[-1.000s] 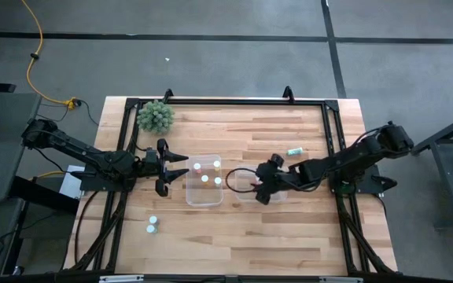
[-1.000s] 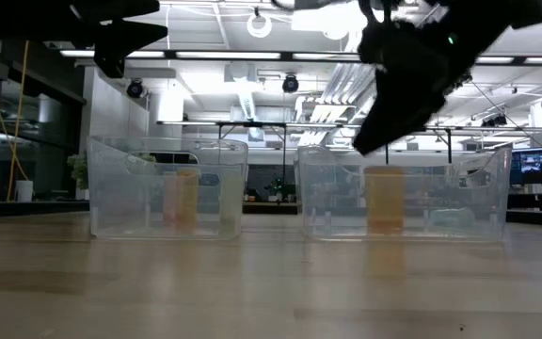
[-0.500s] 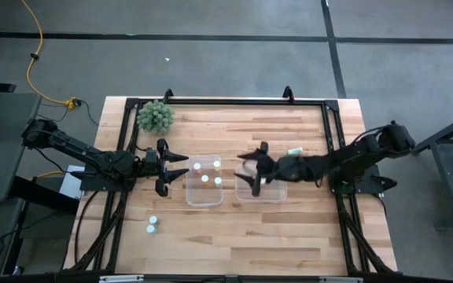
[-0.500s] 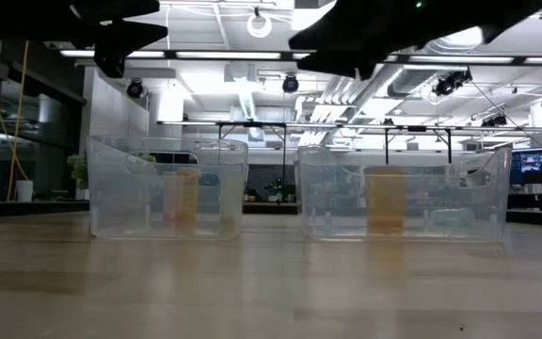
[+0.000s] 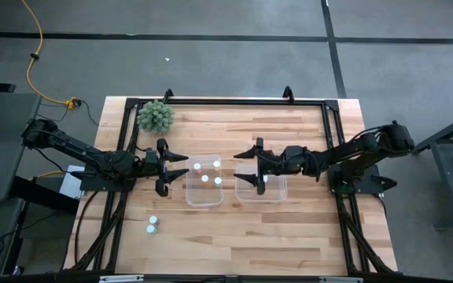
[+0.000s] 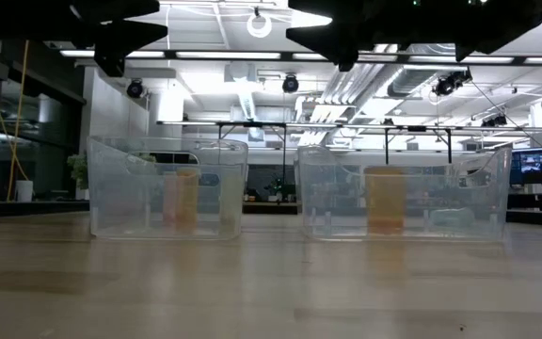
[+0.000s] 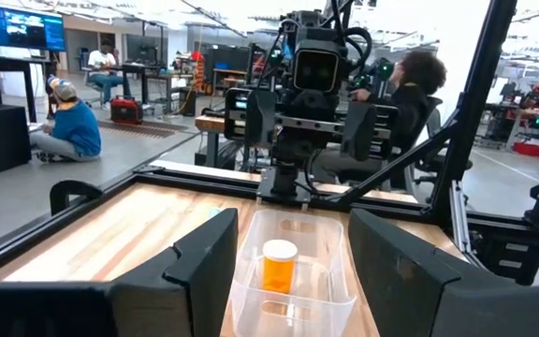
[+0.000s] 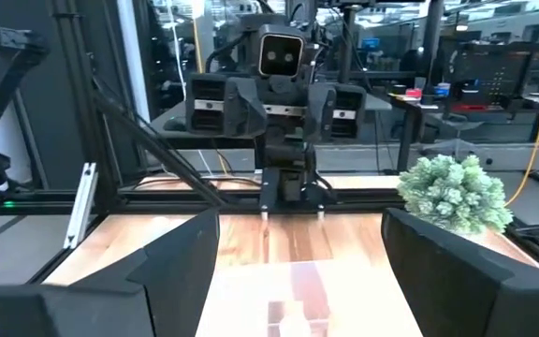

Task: Pick and place medicine bottles into bin by pill shape (circle, oval)
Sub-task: Put the blue capsule bottle into the right transparent bin

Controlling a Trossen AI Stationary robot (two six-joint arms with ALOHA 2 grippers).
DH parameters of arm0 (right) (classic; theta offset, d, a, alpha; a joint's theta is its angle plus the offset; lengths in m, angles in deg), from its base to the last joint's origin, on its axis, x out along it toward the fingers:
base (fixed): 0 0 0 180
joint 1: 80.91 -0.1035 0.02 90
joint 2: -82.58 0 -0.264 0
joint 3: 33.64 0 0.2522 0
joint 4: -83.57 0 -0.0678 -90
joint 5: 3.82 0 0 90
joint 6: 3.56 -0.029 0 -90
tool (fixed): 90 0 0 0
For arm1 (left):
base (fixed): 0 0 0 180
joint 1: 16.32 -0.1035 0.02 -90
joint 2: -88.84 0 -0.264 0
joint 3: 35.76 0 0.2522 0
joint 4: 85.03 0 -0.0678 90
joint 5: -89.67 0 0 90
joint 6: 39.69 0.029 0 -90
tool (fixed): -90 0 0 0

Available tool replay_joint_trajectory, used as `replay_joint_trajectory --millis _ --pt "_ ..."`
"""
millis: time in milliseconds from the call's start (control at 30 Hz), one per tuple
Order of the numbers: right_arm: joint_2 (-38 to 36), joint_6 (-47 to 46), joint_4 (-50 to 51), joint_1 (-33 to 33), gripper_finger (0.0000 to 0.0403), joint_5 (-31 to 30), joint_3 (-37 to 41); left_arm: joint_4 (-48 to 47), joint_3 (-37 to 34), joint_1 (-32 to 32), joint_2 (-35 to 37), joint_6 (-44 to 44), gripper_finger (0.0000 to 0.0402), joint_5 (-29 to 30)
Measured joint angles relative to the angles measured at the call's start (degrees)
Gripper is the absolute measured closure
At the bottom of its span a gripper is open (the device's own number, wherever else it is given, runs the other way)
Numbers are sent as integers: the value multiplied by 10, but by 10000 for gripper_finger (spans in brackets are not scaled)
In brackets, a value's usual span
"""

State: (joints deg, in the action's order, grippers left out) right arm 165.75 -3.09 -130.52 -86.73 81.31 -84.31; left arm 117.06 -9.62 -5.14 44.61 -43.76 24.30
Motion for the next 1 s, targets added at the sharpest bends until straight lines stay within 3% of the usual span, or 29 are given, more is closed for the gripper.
replay_joint_trajectory --millis 333,400,533,633,767,900,1000 --pt "0 0 1 0 112 -23 0 -5 0 0 0 -22 206 -9" --pt "0 -3 6 1 112 -32 0 -5 0 0 0 -41 206 -52" --pt "0 -4 14 1 112 -36 0 -8 0 11 -8 -91 206 -202" --pt "0 -4 15 1 112 -36 0 -23 11 49 -10 -125 205 -245" --pt "0 -4 15 1 112 -36 0 -152 79 127 -24 -129 198 -194" --pt "0 -5 17 1 112 -36 0 -373 189 206 -67 -151 187 -100" --pt "0 -6 17 1 112 -36 0 -547 269 251 -116 -217 179 -54"
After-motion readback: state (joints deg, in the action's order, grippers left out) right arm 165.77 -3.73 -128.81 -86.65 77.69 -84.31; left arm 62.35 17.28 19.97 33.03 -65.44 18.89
